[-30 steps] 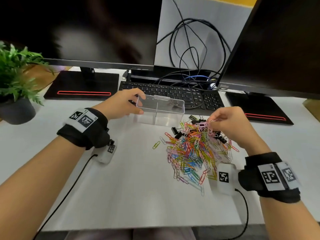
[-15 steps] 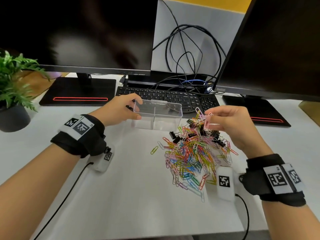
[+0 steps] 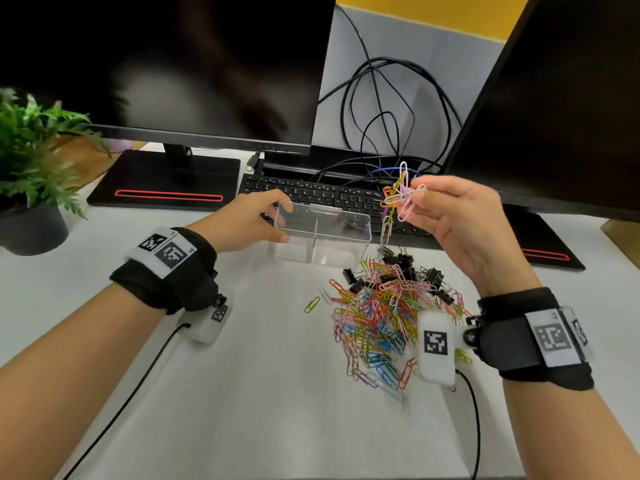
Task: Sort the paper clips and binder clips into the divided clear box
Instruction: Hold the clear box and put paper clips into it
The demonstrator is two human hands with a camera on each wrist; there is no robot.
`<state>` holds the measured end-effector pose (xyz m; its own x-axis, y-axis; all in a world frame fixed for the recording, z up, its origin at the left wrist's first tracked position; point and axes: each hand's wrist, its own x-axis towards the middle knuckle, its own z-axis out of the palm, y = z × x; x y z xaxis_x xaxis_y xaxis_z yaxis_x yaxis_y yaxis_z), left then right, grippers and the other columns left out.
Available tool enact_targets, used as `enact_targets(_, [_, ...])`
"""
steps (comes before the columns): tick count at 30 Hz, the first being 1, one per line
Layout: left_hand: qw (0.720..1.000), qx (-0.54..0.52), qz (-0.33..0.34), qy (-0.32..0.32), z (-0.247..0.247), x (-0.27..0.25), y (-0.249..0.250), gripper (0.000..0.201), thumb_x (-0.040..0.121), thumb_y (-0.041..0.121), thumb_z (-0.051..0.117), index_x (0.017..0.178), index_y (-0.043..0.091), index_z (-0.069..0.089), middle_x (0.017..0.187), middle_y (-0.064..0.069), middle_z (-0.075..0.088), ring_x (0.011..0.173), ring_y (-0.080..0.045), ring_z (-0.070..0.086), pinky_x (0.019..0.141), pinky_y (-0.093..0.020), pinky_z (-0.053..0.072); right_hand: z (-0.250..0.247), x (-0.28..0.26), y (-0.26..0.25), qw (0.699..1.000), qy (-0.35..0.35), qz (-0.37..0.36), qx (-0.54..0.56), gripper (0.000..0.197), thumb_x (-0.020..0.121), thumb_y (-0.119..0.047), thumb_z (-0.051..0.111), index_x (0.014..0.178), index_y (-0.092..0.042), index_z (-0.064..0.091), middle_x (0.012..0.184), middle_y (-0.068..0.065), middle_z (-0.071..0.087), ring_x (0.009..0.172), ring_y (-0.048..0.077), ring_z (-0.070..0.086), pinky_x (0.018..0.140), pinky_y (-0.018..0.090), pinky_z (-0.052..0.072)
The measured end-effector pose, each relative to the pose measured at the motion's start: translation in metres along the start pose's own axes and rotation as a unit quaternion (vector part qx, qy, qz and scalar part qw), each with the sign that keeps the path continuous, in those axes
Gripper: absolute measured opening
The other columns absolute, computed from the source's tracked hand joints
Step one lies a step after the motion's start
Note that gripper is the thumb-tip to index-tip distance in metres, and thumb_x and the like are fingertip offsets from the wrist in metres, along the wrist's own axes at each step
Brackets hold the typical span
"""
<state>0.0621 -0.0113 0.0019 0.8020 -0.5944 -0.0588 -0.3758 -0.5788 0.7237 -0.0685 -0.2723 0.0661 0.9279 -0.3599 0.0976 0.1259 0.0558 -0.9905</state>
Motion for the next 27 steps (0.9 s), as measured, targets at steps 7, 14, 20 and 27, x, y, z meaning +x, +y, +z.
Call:
enact_targets(7, [1.0, 0.0, -0.002, 0.003, 0.0, 0.001, -0.001, 0.04, 0.081, 0.02, 0.077, 0.113, 0.03, 0.055, 0.105, 0.003, 0.065, 0.091, -0.021, 0.069, 0.091, -0.036, 0.053, 0.024, 0.025, -0.011, 0.999, -0.014, -0.025, 0.035, 0.015, 0.082, 0.008, 0.062, 0.089, -0.003, 0.069, 0.081, 0.013, 0.071, 0.073, 0.023, 0.07, 0.074, 0.033, 0.058])
enact_targets(14, [1.0, -0.004, -0.002, -0.003, 0.0, 0.001, -0.001, 0.039, 0.082, 0.02, 0.076, 0.114, 0.028, 0.055, 0.105, 0.002, 0.065, 0.09, -0.022, 0.069, 0.091, -0.038, 0.053, 0.035, 0.035, 0.027, 0.986, -0.04, -0.024, -0.159, 0.014, 0.079, 0.006, 0.068, 0.083, -0.006, 0.072, 0.077, 0.011, 0.072, 0.072, 0.022, 0.071, 0.072, 0.033, 0.058])
enact_targets(20, [1.0, -0.003, -0.005, -0.006, 0.0, 0.0, 0.001, 0.04, 0.082, 0.02, 0.075, 0.116, 0.026, 0.055, 0.107, 0.002, 0.064, 0.091, -0.019, 0.069, 0.092, -0.036, 0.053, 0.044, 0.036, 0.045, 0.891, -0.079, -0.109, -0.434, 0.012, 0.082, -0.005, 0.07, 0.084, -0.015, 0.076, 0.08, -0.004, 0.068, 0.069, -0.004, 0.057, 0.06, 0.003, 0.041])
enact_targets(27, [1.0, 0.002, -0.003, -0.005, 0.0, 0.0, 0.001, 0.041, 0.083, 0.02, 0.075, 0.118, 0.026, 0.054, 0.111, 0.0, 0.064, 0.092, -0.019, 0.068, 0.087, -0.031, 0.052, 0.038, 0.025, 0.042, 0.876, -0.067, -0.124, -0.461, 0.017, 0.084, -0.006, 0.068, 0.097, -0.014, 0.076, 0.091, -0.009, 0.065, 0.083, -0.001, 0.054, 0.064, -0.006, 0.035])
